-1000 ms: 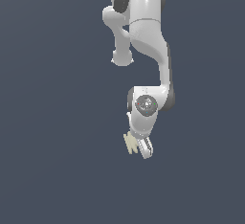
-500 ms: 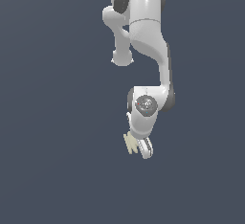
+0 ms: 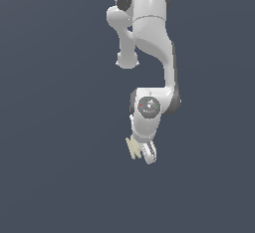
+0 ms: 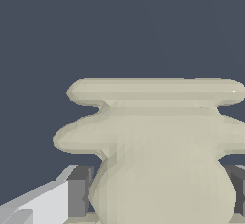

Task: Pick up the object and move it to a goal position.

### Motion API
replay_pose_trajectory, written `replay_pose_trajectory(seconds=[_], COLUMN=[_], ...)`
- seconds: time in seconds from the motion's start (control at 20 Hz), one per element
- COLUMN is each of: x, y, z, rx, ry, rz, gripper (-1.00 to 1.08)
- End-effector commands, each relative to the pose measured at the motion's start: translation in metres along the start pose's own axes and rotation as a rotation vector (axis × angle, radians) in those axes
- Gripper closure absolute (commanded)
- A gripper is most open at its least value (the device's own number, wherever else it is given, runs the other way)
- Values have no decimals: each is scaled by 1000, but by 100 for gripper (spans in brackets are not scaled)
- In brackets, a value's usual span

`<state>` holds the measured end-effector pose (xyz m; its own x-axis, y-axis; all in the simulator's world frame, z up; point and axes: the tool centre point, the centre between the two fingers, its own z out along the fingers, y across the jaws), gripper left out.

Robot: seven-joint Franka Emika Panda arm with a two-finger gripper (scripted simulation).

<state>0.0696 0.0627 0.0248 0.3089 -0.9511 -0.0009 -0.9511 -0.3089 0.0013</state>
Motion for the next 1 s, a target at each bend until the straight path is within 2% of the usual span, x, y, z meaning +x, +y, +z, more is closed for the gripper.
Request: replay_pose_trajectory(seconds=[0.0,0.25,0.95], x=[10,41,162], y=[5,21,82], z=[-9,-38,-150], rx=[1,1,2], ry=[0,-1,-2], rz=[1,1,3], gripper=[108,108,108])
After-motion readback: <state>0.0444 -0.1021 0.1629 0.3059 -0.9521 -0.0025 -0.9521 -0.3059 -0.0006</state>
